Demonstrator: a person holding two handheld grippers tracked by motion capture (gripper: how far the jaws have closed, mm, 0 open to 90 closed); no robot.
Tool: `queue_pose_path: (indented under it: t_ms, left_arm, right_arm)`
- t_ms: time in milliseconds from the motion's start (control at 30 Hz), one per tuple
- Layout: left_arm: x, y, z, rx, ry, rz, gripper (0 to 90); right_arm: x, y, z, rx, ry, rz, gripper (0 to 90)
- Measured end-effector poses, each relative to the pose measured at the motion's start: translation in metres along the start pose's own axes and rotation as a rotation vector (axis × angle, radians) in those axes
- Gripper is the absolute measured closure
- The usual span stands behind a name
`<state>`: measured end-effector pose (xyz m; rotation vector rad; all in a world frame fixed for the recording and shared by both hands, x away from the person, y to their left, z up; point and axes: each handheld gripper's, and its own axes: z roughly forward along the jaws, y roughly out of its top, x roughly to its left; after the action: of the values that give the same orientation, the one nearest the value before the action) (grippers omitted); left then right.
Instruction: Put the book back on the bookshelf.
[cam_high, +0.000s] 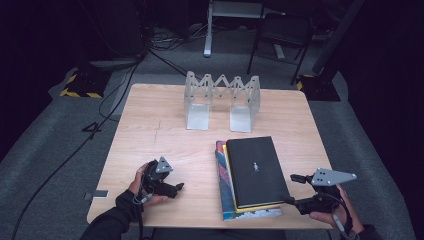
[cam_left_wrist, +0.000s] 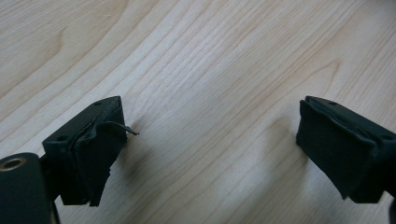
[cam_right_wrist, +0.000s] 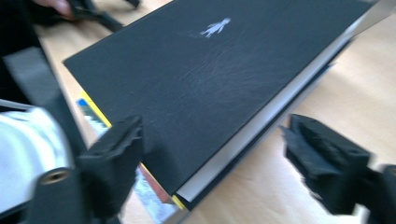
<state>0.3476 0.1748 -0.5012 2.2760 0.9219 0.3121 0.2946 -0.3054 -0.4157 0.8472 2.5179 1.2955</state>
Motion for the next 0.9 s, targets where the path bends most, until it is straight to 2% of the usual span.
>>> queue_pose_path:
  t_ms: [33,67,100,133,167,200,233,267,300,400,467,500,600,667,800,900]
  left_arm:
    - [0.0,0.0,0.0,0.0,0.0,0.0,12.6]
    - [-0.003,0.003,0.0,0.0,-0.005,0.023,17.4]
    - [-0.004,0.005,0.001,0.001,-0.004,0.034,18.5]
    - [-0.006,0.006,0.001,-0.002,-0.002,0.037,16.7]
    - [-0.008,0.008,0.0,-0.008,-0.001,0.052,16.2]
    - [-0.008,0.008,0.0,-0.008,-0.001,0.052,17.4]
    - [-0.01,0.01,-0.001,-0.014,0.0,0.06,17.0]
    - [-0.012,0.01,-0.001,-0.022,-0.001,0.066,16.5]
    - [-0.012,0.011,-0.002,-0.023,-0.003,0.076,16.9]
    - [-0.012,0.012,-0.004,-0.036,-0.006,0.068,16.8]
    - [-0.012,0.013,-0.004,-0.04,-0.004,0.066,17.0]
    - [-0.013,0.015,-0.006,-0.05,-0.007,0.073,17.2]
    - [-0.015,0.017,-0.006,-0.06,-0.003,0.076,17.9]
    - [-0.017,0.022,-0.004,-0.072,-0.024,0.076,18.1]
    - [-0.022,0.03,0.0,-0.08,-0.034,0.086,18.5]
    - [-0.029,0.041,0.003,-0.088,-0.036,0.114,18.7]
  right_arm:
    - [0.0,0.0,0.0,0.0,0.0,0.0,15.3]
    - [-0.008,0.001,0.014,0.085,0.084,0.009,4.1]
    - [-0.006,0.0,0.023,0.144,0.095,-0.028,9.1]
    - [-0.003,0.0,0.033,0.217,0.069,-0.096,10.4]
    - [0.0,-0.001,0.041,0.25,0.035,-0.152,5.3]
    - [-0.002,-0.002,0.045,0.245,0.066,-0.129,5.6]
    - [-0.006,-0.003,0.045,0.22,0.096,-0.079,7.3]
    - [-0.008,-0.005,0.044,0.208,0.119,-0.052,9.8]
    - [-0.007,-0.006,0.043,0.199,0.111,-0.061,10.2]
    - [-0.003,-0.008,0.036,0.183,0.064,-0.085,13.0]
    - [-0.002,-0.01,0.035,0.177,0.065,-0.084,14.7]
    - [-0.002,-0.013,0.029,0.154,0.062,-0.084,18.2]
    - [-0.003,-0.013,0.018,0.087,0.068,-0.063,18.7]
    - [-0.003,-0.01,0.011,0.048,0.074,-0.058,18.5]
    - [-0.003,-0.004,0.017,0.071,0.084,-0.057,14.8]
    - [-0.002,0.0,0.031,0.106,0.111,-0.048,7.3]
